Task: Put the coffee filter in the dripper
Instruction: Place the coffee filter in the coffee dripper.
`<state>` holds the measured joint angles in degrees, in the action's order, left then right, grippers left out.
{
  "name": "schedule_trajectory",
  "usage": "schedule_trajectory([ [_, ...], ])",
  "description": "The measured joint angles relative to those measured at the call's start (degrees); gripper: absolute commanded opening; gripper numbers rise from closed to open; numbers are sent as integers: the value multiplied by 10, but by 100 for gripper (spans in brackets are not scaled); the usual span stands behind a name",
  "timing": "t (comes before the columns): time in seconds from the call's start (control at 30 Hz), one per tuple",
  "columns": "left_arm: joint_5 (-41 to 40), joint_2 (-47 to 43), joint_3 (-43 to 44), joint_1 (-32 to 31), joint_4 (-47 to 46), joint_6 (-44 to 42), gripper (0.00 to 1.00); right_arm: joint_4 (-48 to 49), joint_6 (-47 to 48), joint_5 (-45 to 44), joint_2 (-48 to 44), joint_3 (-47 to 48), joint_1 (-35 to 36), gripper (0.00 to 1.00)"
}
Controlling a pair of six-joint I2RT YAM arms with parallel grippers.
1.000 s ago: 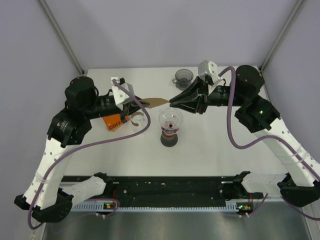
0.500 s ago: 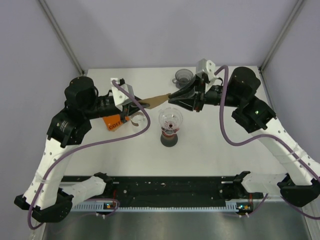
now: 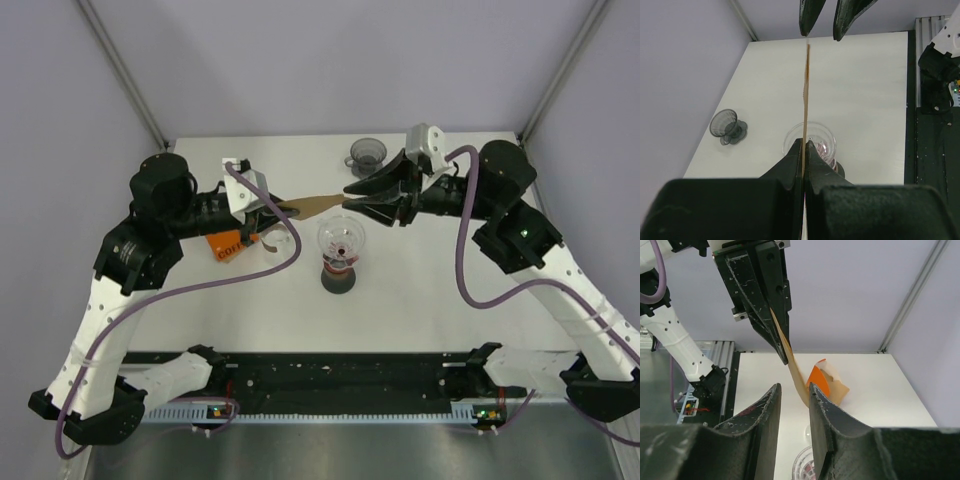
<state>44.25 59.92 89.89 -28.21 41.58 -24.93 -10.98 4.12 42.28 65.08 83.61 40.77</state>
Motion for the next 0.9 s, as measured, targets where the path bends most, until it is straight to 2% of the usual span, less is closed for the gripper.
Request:
schedule_trajectory([
  [0.23, 1, 0, 0, 0, 0, -9, 0, -26, 19, 10, 4, 8, 0, 33],
  [0.27, 1, 0, 0, 0, 0, -10, 0, -28, 19, 13, 9, 11, 0, 32],
  [0.5, 1, 0, 0, 0, 1, -15, 0, -38, 21, 43, 24, 21, 0, 0],
  [0.7, -2, 0, 0, 0, 0, -2, 0, -36, 26, 53, 24, 19, 0, 0],
  [0.73, -2, 0, 0, 0, -1, 2, 4, -36, 30, 51, 22, 18, 0, 0],
  [0.8, -2, 0, 0, -1, -1, 11, 34, -26, 46, 40, 12, 2, 0, 0],
  [0.87, -2, 0, 0, -1, 0, 21, 53, -23, 73, 25, -3, -17, 1, 0],
  [0.9, -1, -1, 0, -1, -1, 27, 60, -23, 93, 15, -12, -26, 1, 0],
])
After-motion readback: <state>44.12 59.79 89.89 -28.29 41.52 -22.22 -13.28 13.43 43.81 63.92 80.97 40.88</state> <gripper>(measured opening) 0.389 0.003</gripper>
